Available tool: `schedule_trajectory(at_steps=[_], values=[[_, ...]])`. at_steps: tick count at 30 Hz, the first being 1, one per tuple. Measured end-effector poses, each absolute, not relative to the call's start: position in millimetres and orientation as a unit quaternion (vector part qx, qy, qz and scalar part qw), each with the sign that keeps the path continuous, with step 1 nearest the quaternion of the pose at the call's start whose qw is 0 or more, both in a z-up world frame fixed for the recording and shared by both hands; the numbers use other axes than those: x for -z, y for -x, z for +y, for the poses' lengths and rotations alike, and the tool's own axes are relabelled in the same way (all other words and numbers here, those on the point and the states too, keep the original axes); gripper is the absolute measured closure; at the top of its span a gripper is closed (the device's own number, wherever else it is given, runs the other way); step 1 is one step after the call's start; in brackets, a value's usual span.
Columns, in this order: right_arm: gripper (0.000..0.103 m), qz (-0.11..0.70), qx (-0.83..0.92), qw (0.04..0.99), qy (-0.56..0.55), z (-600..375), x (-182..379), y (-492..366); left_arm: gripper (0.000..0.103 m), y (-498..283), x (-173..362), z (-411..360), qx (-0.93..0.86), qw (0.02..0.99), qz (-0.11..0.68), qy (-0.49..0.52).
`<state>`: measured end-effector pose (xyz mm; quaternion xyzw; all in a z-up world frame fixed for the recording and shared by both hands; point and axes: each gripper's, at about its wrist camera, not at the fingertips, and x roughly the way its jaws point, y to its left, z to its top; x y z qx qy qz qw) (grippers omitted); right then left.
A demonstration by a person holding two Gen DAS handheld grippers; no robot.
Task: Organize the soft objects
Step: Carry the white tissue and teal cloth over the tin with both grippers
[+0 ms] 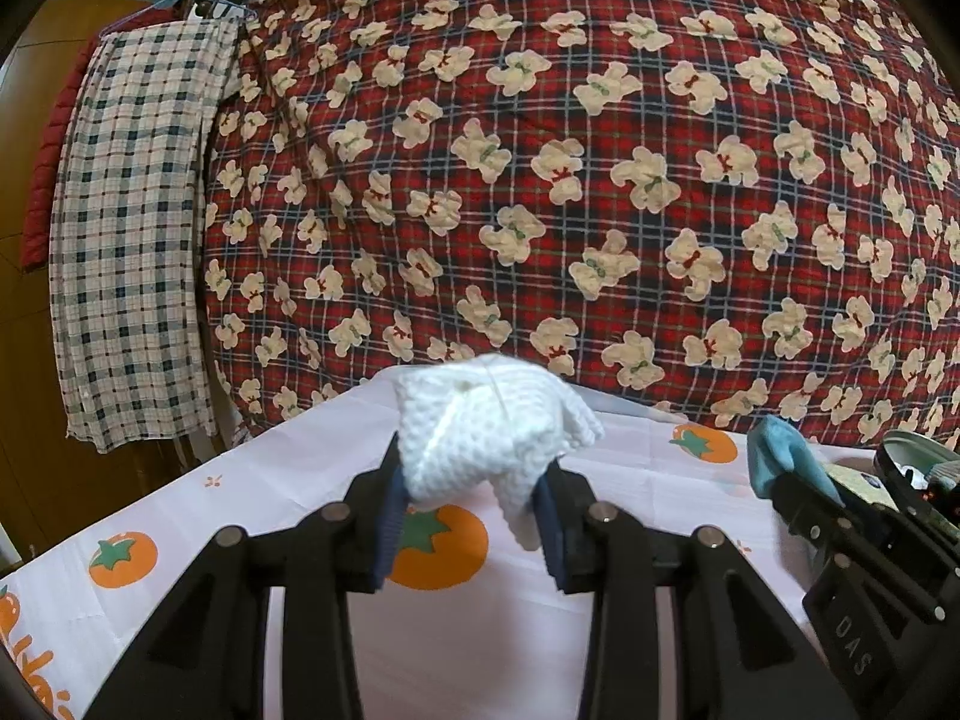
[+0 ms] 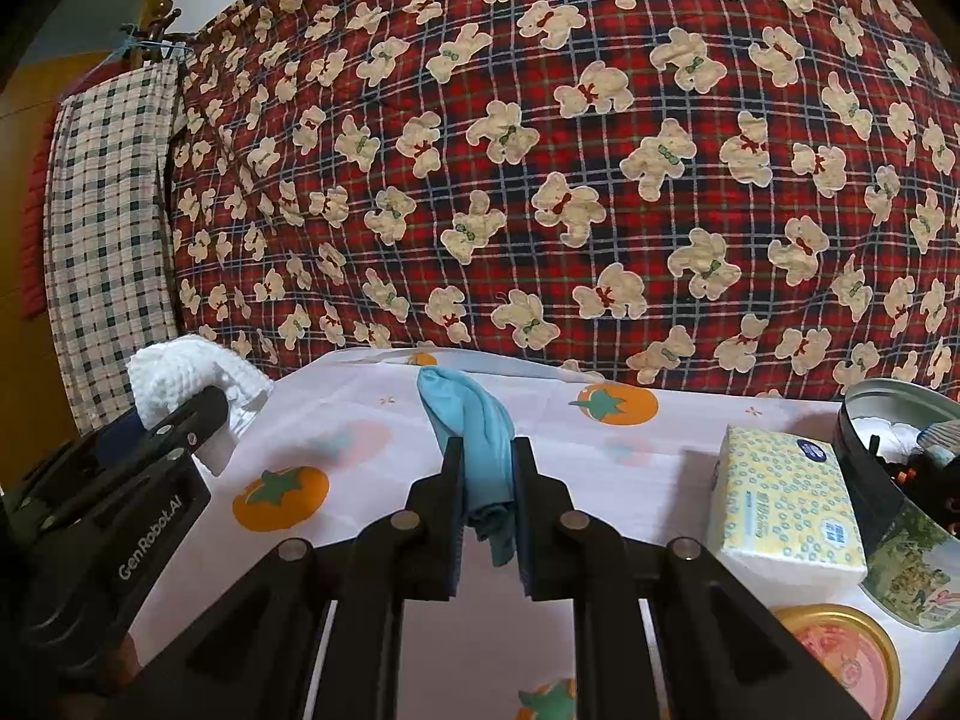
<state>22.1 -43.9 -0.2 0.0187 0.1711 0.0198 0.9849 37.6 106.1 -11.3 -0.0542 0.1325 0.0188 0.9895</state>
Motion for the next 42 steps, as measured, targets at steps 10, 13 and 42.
schedule_trajectory(at_steps=[10,13,42], values=[[0.087,0.169,-0.026,0.985,-0.018,-52,-1,-3,0.066,-15,11,101,-0.018,0.989,0.13,0.074],[0.087,0.161,-0.029,0.986,-0.019,-55,-3,6,0.066,-9,11,96,-0.018,0.989,0.128,0.073],[0.087,0.09,-0.02,0.996,-0.005,-103,-18,76,0.066,27,11,41,0.025,0.986,0.15,0.07]])
